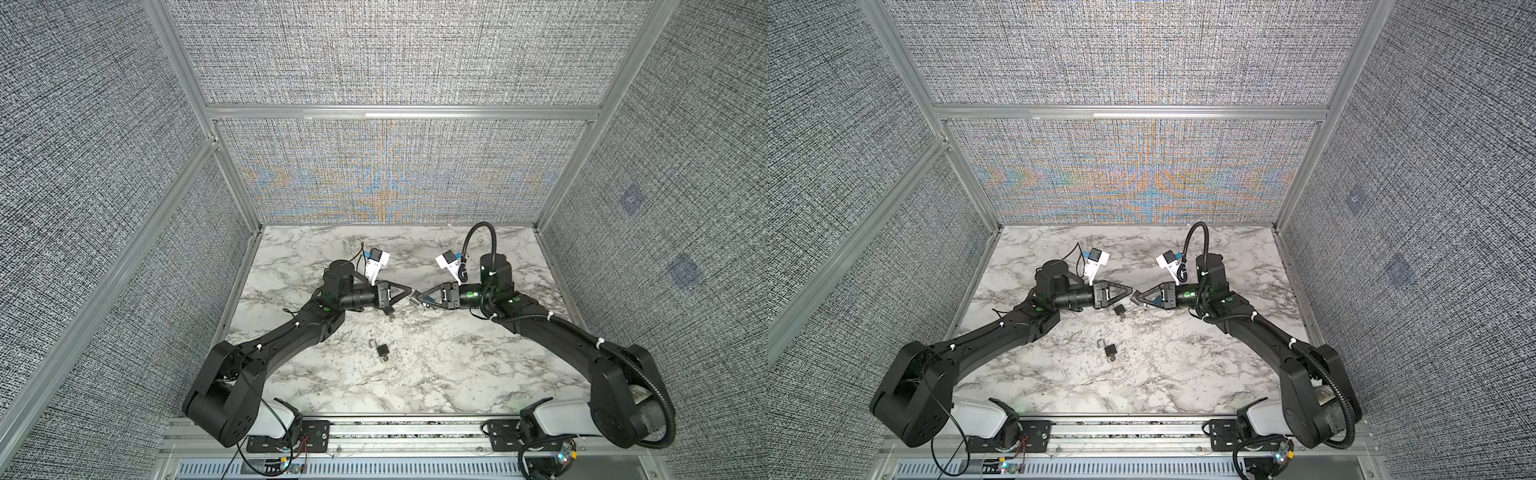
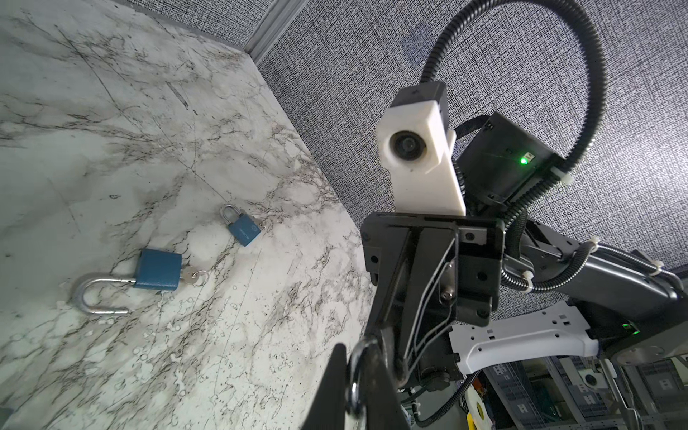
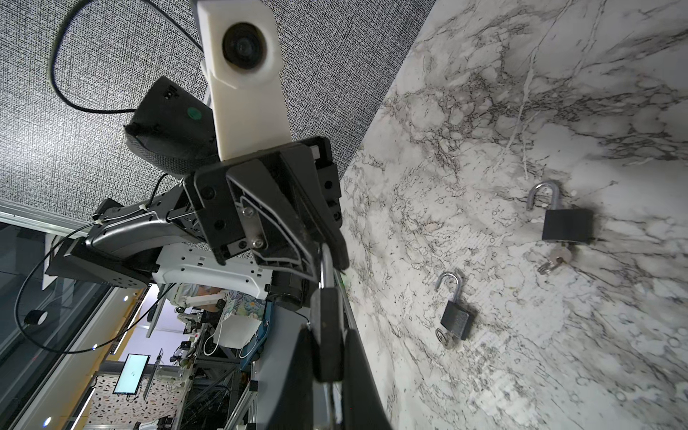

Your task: Lock with the key

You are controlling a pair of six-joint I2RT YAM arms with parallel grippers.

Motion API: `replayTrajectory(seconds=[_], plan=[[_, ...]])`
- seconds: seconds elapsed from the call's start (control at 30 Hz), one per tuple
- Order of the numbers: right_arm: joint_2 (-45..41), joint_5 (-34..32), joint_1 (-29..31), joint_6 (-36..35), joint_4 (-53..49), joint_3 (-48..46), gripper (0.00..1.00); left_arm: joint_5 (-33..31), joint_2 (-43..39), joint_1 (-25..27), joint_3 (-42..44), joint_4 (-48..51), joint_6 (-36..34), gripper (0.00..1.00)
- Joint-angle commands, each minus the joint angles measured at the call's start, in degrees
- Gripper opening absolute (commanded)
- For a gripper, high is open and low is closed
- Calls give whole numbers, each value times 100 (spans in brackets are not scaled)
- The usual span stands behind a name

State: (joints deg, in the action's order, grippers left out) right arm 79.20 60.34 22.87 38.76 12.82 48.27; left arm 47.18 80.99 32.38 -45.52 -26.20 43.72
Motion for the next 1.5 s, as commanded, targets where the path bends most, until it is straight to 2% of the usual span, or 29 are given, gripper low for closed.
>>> replayTrajectory(seconds=[0.0,0.23,0.33,0.47,0.6,0.63,0.7,0.8,1.47], plan=[[33,-119,33,-55,107,85,0,292,39,14,-27,-162,-13,14],[98,-110,93,-128,-28,191,0,298,49,14,25,-261,22,14],[109,-127,110,-136,-35,209,0,334,88,14,31,-297,47,10],[122,-193,103,-137,-25,226,0,353,124,15,93,-433,120,0],[122,-233,109,-107,-2,229,0,294,118,14,177,-608,227,0],[122,-229,110,-108,1,230,2,278,104,13,188,-634,239,0],[119,-209,103,-101,-18,219,23,207,82,14,201,-667,259,0],[44,-206,95,-106,-24,127,32,110,53,10,193,-668,268,0],[-435,-145,55,-303,-319,-326,34,15,-7,14,62,-562,290,0]])
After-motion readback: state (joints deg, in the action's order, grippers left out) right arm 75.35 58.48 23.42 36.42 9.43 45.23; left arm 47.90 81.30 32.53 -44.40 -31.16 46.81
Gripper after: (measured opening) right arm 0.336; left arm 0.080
